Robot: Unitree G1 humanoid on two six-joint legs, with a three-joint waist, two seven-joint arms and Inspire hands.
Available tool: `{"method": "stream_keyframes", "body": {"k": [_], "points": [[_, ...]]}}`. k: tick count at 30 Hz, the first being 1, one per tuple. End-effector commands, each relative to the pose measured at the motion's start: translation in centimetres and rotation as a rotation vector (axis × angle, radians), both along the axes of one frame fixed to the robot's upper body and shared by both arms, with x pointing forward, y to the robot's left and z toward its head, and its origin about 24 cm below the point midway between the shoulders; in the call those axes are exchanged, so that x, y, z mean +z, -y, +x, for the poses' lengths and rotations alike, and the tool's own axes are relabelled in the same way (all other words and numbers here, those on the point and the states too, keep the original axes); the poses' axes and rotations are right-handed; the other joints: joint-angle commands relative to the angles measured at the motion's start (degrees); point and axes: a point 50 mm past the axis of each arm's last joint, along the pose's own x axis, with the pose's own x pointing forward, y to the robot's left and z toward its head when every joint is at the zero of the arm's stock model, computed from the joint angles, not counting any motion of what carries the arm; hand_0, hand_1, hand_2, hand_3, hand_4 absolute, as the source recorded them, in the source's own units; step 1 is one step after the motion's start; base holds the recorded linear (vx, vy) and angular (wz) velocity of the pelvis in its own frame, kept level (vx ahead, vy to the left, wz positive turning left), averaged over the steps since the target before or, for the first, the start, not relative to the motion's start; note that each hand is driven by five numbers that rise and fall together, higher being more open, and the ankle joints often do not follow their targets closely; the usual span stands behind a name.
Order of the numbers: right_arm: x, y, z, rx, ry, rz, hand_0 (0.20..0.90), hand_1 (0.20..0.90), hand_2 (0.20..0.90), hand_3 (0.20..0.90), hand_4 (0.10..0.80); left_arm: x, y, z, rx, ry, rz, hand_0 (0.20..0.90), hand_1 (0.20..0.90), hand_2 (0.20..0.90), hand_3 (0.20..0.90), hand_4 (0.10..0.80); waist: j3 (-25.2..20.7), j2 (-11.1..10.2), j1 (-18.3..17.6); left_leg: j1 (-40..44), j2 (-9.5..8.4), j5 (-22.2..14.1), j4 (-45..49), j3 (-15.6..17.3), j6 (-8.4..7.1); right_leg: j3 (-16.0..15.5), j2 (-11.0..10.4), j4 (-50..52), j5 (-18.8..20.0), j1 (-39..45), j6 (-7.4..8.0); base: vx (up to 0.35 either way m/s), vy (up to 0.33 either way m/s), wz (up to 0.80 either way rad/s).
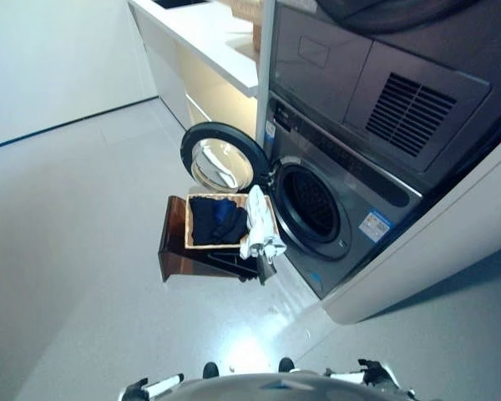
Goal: Pick up the clothes and place them into the washing machine
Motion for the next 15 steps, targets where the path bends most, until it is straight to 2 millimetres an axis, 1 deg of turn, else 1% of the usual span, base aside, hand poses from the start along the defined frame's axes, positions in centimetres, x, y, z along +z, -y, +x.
{"method": "stream_keyframes", "body": {"k": [1,3,4,5,6,7,8,9,10,11,13,14,15], "points": [[1.2,0.2,4.5,0.006,0.12,-0.044,0.9,0.9,0.9,0.9,0.8,0.3,0.1,2.8,0.05,0.068,0.02,0.9,0.9,0.9,0.9,0.8,1.7,-1.2,0.2,1.0,-1.5,-2.1,-0.4,-0.2,-1.94,2.4,0.3,0.1,-1.4,-0.4,0.9,-0.02,-0.152,0.05],[1.3,0.3,4.9,-0.015,0.147,-0.038,0.9,0.9,0.9,0.9,0.8,0.3,0.1,3.0,0.061,0.077,0.013,0.9,0.9,0.9,0.9,0.8,1.8,-0.6,-0.1,0.8,-0.81,-1.4,-0.4,0.0,-2.38,2.6,0.9,0.4,-2.1,-1.0,0.31,-0.013,-0.157,0.01],[1.3,0.3,4.9,-0.015,0.147,-0.038,0.9,0.9,0.9,0.9,0.8,0.3,0.2,3.0,0.061,0.077,0.013,0.9,0.9,0.9,0.9,0.8,1.8,-0.6,-0.1,0.8,-0.8,-1.4,-0.4,0.0,-2.39,2.7,1.0,0.4,-2.1,-1.0,0.3,-0.022,-0.194,0.05],[1.4,0.4,5.0,-0.014,0.153,-0.041,0.9,0.9,0.9,0.9,0.8,0.3,0.3,3.0,0.068,0.082,0.009,0.9,0.9,0.9,0.9,0.8,2.5,-0.7,-0.1,-0.8,-0.35,-1.9,3.6,-0.2,-2.62,3.5,1.4,0.7,-2.9,-1.1,-0.52,-0.022,-0.138,0.06],[1.4,0.4,5.0,-0.014,0.153,-0.041,0.9,0.9,0.9,0.9,0.8,0.3,0.3,3.0,0.068,0.082,0.009,0.9,0.9,0.9,0.9,0.8,2.5,-0.7,-0.2,-1.0,-0.35,-2.0,3.8,-0.2,-2.63,3.5,1.4,0.8,-2.9,-1.2,-0.53,-0.079,-0.281,0.09],[1.6,0.8,5.3,0.001,0.159,-0.056,0.9,0.9,0.9,0.9,0.8,0.4,0.6,3.7,0.073,0.105,0.001,0.9,0.9,0.9,0.9,0.8,4.2,-1.2,-0.1,-5.2,-1.16,-2.8,11.8,-0.5,-3.1,3.5,1.0,1.1,-3.3,-1.1,-1.18,-0.059,-0.143,0.06],[1.6,0.8,5.3,0.001,0.159,-0.056,0.9,0.9,0.9,0.9,0.8,0.4,0.6,3.7,0.073,0.105,0.001,0.9,0.9,0.9,0.9,0.8,4.1,-1.2,-0.2,-5.5,-1.15,-2.9,12.0,-0.5,-3.1,3.4,1.1,1.1,-3.3,-1.2,-1.18,-0.095,-0.269,0.1],[1.8,1.3,5.3,0.007,0.154,-0.078,0.9,0.9,0.9,0.9,0.8,0.5,0.8,4.5,0.066,0.129,-0.006,0.9,0.9,0.9,0.9,0.8,5.8,-1.9,0.1,-9.8,-2.37,-1.9,19.4,-0.6,-3.62,2.7,0.4,1.4,-3.6,-0.9,-1.75,-0.052,-0.168,0.27],[1.9,1.5,5.4,0.007,0.155,-0.086,0.9,0.9,0.9,0.9,0.8,0.5,0.8,4.7,0.069,0.134,-0.009,0.9,0.9,0.9,0.9,0.8,6.4,-2.1,0.2,-11.8,-2.74,-1.1,22.1,-0.4,-3.73,2.5,0.2,1.6,-3.8,-0.9,-2.08,-0.066,-0.203,0.32],[2.1,1.8,5.6,0.007,0.16,-0.097,0.9,0.9,0.9,0.9,0.8,0.5,1.0,5.0,0.076,0.145,-0.011,0.9,0.9,0.9,0.9,0.8,7.0,-2.3,0.5,-13.8,-3.37,-0.2,23.6,-0.6,-3.84,2.3,0.0,2.0,-4.0,-1.1,-2.22,-0.03,-0.1,0.32],[2.3,2.2,5.7,-0.005,0.156,-0.112,0.9,0.9,0.9,0.9,0.8,0.5,1.2,5.1,0.096,0.149,-0.017,0.9,0.9,0.9,0.9,0.8,7.4,-2.3,1.0,-18.0,-4.63,-0.2,21.3,-1.1,-3.32,2.1,0.0,2.3,-4.4,-1.6,-2.2,0.01,-0.05,0.05],[2.3,2.2,5.7,-0.005,0.156,-0.112,0.9,0.9,0.9,0.9,0.8,0.5,1.2,5.1,0.096,0.149,-0.017,0.9,0.9,0.9,0.9,0.8,7.4,-2.3,1.0,-18.0,-4.66,-0.2,21.4,-1.1,-3.3,2.1,-0.1,2.3,-4.4,-1.6,-2.18,0.07,-0.007,0.05],[2.4,2.4,5.8,-0.013,0.158,-0.12,0.9,0.9,0.9,0.9,0.8,0.4,1.4,4.9,0.105,0.144,-0.023,0.9,0.9,0.9,0.9,0.8,7.5,-2.1,1.3,-18.9,-4.35,1.4,18.2,-1.6,-3.16,2.4,0.4,2.4,-4.5,-1.8,-2.06,0.165,0.044,0.13]]}}
